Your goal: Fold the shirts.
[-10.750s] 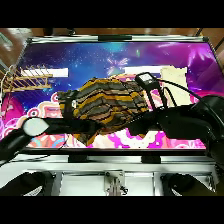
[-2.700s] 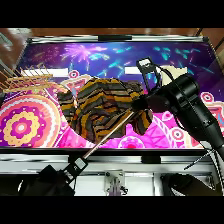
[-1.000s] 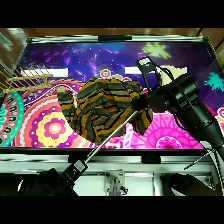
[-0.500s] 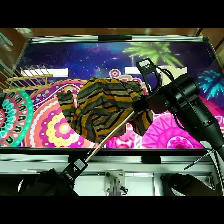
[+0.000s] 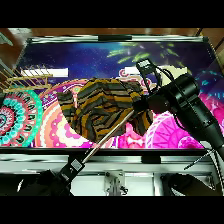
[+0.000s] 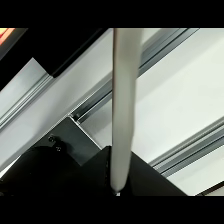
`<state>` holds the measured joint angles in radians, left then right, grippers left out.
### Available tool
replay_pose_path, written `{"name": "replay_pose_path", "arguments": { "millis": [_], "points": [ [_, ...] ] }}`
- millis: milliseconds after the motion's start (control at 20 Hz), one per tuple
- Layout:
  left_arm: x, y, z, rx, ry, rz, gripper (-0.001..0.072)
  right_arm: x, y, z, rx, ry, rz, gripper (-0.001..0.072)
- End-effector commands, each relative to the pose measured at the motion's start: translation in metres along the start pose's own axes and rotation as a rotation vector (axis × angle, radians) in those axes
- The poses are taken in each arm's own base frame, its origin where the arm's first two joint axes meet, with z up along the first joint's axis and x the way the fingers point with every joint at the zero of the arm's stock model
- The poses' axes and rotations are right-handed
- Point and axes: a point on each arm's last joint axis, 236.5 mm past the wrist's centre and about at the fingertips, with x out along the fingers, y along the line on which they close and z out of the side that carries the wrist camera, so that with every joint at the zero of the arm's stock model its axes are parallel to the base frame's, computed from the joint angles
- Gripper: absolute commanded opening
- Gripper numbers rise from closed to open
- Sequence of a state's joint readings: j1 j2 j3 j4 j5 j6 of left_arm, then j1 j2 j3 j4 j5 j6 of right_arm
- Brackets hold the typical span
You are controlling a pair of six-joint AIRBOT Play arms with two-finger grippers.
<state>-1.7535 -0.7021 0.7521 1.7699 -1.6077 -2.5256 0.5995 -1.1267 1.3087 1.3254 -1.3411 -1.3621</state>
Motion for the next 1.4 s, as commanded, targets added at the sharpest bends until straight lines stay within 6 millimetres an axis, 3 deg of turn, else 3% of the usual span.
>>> {"name": "replay_pose_path", "arguments": {
  "millis": [0,600,800,1200,1350],
  "points": [
    [-0.003,0.002,-0.002,0.005,0.004,0.004,0.0052,-0.001,0.0,0.001,0.002,-0.003,0.002,0.0075],
    [-0.006,0.02,-0.013,-0.001,0.041,0.063,0.0052,-0.001,0.003,0.002,0.004,-0.009,0.011,0.0075],
    [-0.003,0.009,-0.003,0.043,0.011,0.032,0.0052,-0.001,0.013,0.009,-0.002,-0.037,0.054,0.0075],
    [0.006,0.023,0.014,-0.051,0.015,0.075,0.0052,-0.002,0.022,0.001,-0.036,-0.006,0.094,0.0075],
    [0.006,0.022,0.014,0.039,0.019,0.073,0.0052,-0.006,0.021,0.002,-0.054,-0.019,0.096,0.0075]
  ]
}}
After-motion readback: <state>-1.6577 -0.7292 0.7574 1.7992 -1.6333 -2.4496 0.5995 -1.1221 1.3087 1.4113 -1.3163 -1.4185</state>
